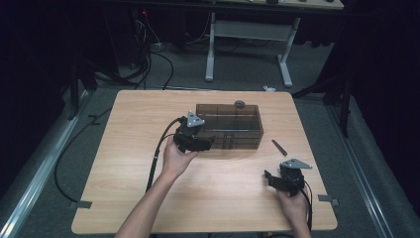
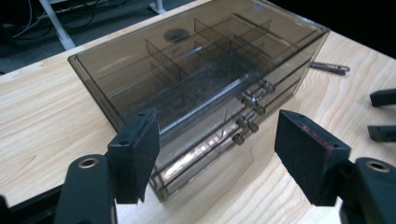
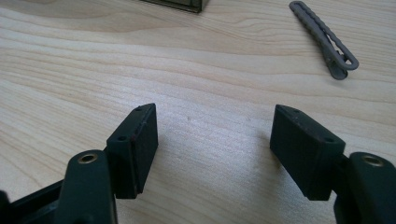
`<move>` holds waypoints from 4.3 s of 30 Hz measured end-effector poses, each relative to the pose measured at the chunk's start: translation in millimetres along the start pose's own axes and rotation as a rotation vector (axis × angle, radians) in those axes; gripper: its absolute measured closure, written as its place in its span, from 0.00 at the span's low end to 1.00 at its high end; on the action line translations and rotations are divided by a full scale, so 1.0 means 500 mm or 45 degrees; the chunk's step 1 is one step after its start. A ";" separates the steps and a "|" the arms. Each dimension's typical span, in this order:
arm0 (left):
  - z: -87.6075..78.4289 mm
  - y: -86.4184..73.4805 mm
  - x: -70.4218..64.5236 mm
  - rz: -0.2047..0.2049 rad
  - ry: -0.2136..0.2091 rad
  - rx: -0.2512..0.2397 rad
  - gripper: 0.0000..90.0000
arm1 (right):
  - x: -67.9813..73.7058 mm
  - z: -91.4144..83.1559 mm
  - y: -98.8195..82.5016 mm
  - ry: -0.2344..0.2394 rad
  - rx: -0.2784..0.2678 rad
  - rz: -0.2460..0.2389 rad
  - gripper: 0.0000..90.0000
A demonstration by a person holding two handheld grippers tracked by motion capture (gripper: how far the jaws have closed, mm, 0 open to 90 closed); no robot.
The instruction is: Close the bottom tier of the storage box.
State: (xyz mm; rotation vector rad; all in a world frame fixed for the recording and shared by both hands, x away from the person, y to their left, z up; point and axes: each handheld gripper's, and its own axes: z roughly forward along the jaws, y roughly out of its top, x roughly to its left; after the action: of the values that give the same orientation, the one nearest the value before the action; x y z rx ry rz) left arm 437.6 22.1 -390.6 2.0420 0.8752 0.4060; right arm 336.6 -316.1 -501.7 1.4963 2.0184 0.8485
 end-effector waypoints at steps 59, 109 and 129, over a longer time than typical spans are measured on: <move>0.125 0.041 0.039 -0.023 0.082 0.012 0.42 | 0.003 -0.001 0.001 -0.010 0.004 0.009 0.41; 0.125 0.038 0.041 -0.022 0.076 0.000 0.42 | 0.118 0.029 0.132 0.211 0.142 0.013 0.60; 0.125 0.037 0.040 -0.022 0.075 -0.009 0.42 | 0.171 0.075 0.195 0.180 0.230 0.069 0.57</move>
State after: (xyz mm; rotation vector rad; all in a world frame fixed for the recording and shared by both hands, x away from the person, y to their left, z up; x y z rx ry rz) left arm 494.9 -7.0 -412.7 2.0236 0.9249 0.4616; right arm 402.8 -206.4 -458.4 1.6366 2.2170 0.8334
